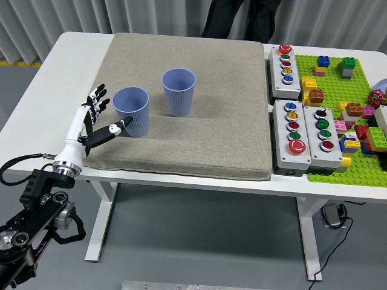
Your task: Pick cup pour cup place
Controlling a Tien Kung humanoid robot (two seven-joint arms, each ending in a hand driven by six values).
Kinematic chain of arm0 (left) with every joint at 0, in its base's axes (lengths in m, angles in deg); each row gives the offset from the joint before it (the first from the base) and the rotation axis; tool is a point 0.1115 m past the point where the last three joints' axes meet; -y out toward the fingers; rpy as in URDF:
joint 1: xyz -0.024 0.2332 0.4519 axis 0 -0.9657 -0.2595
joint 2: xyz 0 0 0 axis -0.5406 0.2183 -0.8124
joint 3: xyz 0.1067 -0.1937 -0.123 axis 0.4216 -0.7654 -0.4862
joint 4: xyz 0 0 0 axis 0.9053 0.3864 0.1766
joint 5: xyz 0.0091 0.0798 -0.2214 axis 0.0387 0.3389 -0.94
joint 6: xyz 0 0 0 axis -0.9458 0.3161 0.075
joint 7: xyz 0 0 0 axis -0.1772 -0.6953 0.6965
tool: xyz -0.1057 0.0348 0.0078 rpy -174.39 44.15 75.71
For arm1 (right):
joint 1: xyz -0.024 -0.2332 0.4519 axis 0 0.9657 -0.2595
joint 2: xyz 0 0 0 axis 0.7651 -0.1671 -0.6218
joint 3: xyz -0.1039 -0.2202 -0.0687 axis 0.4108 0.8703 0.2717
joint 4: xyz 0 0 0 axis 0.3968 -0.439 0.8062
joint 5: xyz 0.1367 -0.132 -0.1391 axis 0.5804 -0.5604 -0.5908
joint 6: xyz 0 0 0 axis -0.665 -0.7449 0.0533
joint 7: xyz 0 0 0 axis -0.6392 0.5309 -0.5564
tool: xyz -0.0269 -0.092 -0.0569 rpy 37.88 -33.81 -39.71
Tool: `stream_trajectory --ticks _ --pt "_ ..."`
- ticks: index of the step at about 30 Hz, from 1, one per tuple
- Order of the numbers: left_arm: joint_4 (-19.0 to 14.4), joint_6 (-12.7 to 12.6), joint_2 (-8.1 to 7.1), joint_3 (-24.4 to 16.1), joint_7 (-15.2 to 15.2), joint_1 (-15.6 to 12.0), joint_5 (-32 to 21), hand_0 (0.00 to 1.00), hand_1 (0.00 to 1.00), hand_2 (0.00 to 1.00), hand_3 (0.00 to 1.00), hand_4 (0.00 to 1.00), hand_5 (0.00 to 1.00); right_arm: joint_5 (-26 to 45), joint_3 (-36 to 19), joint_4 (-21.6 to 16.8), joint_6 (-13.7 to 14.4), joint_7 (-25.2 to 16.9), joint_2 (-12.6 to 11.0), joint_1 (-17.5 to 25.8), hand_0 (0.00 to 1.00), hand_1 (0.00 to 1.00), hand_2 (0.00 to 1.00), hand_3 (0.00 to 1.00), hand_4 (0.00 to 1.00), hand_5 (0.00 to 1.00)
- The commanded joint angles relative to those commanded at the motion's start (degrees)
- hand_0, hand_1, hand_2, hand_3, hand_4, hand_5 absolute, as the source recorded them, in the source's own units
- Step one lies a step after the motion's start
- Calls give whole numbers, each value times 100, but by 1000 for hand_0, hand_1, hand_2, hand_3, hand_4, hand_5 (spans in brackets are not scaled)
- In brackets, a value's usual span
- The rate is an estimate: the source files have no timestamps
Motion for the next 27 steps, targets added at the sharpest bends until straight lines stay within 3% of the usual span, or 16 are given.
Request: stream_trajectory --ticks 12,27 --pt "338 0 204 58 -13 115 91 939 926 998 998 922 232 32 46 -2 0 12 19 40 697 691 629 600 66 386" --pt "507 -1 257 74 -8 240 98 938 926 998 998 919 229 51 58 0 2 7 13 28 697 690 629 600 65 389"
